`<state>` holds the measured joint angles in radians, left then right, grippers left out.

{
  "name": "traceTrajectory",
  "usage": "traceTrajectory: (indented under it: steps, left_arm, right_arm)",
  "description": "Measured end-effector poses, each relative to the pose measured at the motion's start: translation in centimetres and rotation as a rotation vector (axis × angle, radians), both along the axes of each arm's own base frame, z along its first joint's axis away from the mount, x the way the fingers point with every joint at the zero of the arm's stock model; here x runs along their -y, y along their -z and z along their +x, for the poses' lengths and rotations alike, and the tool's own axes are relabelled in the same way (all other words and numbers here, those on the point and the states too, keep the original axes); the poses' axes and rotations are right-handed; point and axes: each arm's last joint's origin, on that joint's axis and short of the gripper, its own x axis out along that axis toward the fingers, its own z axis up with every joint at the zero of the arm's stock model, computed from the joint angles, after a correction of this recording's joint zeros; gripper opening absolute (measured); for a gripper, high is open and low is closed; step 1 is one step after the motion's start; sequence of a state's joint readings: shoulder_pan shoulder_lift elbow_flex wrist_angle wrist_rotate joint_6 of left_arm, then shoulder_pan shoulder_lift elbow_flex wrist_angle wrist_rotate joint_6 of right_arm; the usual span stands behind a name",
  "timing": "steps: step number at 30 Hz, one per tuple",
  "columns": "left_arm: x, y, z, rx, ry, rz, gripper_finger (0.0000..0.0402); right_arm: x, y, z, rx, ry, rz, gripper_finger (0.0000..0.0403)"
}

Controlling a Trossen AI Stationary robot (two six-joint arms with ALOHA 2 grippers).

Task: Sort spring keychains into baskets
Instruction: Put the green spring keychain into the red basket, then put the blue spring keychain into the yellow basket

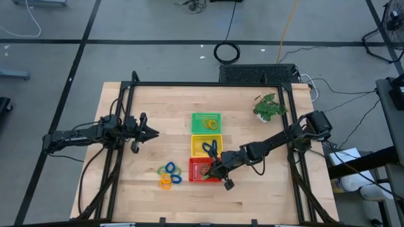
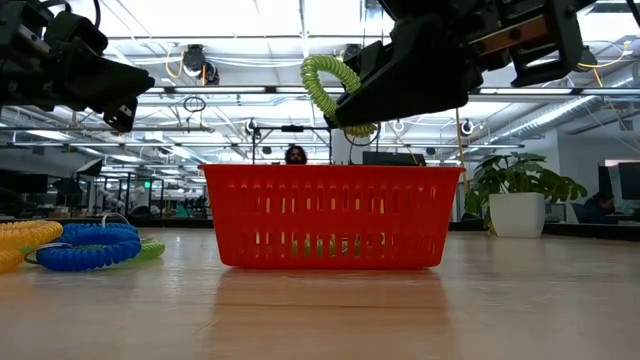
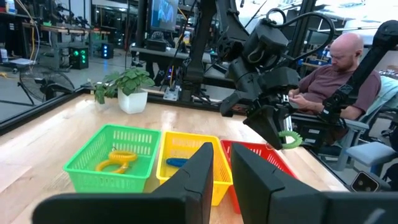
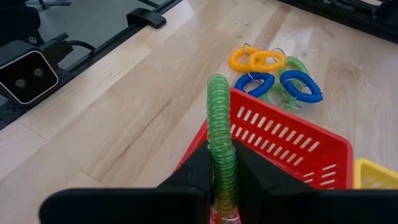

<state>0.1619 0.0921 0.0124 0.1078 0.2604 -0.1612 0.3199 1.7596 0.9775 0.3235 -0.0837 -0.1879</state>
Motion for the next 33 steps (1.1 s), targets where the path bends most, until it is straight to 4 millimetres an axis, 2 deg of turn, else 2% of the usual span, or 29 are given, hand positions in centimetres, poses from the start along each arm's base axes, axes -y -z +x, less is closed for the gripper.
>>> traceTrajectory:
  steps: [17, 25, 33]
  left_arm:
    - [0.0, 0.0, 0.0, 0.0, 0.0, 0.0, 0.006]
    - [0.0, 0.0, 0.0, 0.0, 0.0, 0.0, 0.006]
    - [0.0, 0.0, 0.0, 0.0, 0.0, 0.0, 0.0061]
  right_arm:
    - [0.01, 0.0, 0.0, 0.003, -0.001, -0.008, 0.0035]
    - [0.46, 0.01, 0.15, 0.001, 0.016, -0.003, 0.0052]
    - [0.64, 0.01, 0.2, -0.003, 0.028, 0.007, 0.0086]
